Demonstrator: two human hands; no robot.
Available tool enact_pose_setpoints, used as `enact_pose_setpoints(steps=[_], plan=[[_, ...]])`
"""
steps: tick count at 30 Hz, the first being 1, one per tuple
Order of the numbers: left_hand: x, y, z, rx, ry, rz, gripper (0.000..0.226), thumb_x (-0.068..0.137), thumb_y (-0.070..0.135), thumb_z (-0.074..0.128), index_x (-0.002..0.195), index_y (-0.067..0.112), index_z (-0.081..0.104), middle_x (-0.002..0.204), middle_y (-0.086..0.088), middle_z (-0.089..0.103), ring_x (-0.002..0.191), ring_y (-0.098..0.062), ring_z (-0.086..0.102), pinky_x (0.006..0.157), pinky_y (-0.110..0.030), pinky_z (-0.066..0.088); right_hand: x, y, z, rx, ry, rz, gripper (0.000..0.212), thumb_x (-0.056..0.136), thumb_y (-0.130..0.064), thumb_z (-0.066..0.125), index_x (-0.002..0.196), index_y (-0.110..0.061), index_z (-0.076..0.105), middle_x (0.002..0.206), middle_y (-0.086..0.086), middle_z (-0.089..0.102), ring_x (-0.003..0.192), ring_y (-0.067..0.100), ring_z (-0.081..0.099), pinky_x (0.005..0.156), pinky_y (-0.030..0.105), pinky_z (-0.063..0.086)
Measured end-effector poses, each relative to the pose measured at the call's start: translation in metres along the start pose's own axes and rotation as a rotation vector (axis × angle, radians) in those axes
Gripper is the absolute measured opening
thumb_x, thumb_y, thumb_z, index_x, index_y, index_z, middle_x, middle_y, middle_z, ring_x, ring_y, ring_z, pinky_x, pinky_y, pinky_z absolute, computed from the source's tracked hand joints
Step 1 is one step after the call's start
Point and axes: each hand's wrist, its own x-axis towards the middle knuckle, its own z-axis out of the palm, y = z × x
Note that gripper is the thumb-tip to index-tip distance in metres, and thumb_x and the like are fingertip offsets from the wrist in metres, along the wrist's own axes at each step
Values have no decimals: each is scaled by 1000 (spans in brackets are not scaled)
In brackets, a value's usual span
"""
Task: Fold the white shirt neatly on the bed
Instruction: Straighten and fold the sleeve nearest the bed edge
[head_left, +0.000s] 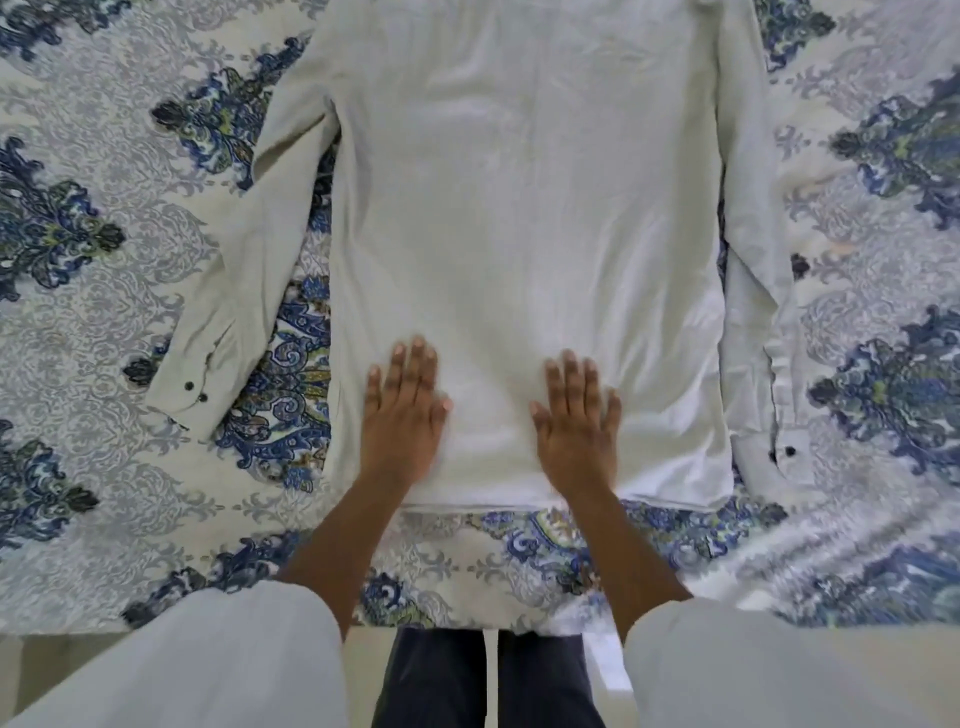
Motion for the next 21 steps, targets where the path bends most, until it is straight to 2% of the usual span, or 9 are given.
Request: enact_pose_setpoints(steps=[2,4,8,10,12,14,16,18,21], plan=[[-20,-14,-4,-37,-36,-49,63,98,41,17,149,9,-1,158,-10,-3,146,-28,0,118,-42,-3,-11,12,-10,21,-5,26,53,92,-32,40,144,-21,36,152,6,33,138,31,34,107,53,29],[-39,-18,-14,-104,-59,-80,64,97,33,37,148,3,12,156,-16,13,143,-35,15,117,-48,14,-18,19,-23,132,-82,33,52,85,-22,53,137,-18,46,147,9,39,134,34,37,105,52,33],[-72,-7,-16,-35,-130,382,64,87,45,38,139,8,38,146,-13,37,132,-34,36,104,-48,36,-45,25,-37,195,-179,-165,42,76,-19,53,116,-8,62,126,14,55,114,37,49,94,47,44],[-79,5,-8,-23,-19,464,57,80,44,43,126,12,47,132,-11,48,119,-30,43,89,-47,49,-62,26,-39,299,-140,-83,33,79,-18,42,101,-5,62,105,13,59,98,32,53,82,37,45],[-86,27,-6,-202,113,216,45,75,31,60,114,8,53,119,-13,54,106,-31,50,81,-41,49,-73,25,-42,479,-70,295,21,89,-17,39,90,-7,57,84,7,55,77,26,51,62,29,39],[-100,57,-9,-524,209,-234,31,77,14,67,104,3,55,110,-14,53,98,-31,51,75,-34,42,-79,34,-36,707,-134,754,19,93,-20,43,84,-8,55,73,6,55,64,24,50,53,27,32],[-106,83,-9,-980,173,-771,19,84,8,61,99,3,52,103,-13,50,92,-30,52,69,-31,40,-85,38,-27,1106,-244,1087,26,92,-22,47,73,-6,54,59,6,54,48,19,50,49,25,33],[-107,102,-10,-1513,78,-1219,18,88,9,58,103,1,52,89,-13,52,75,-28,55,57,-33,47,-91,42,-25,1511,-240,1245,26,93,-20,51,69,-9,50,53,5,52,45,16,49,46,23,36],[-99,113,-13,-1914,52,-1367,9,90,9,58,81,8,59,71,-5,54,55,-13,46,43,-18,38,-91,46,-29,1881,-166,1146,13,92,-24,56,89,-12,59,79,6,62,76,19,58,69,32,47]])
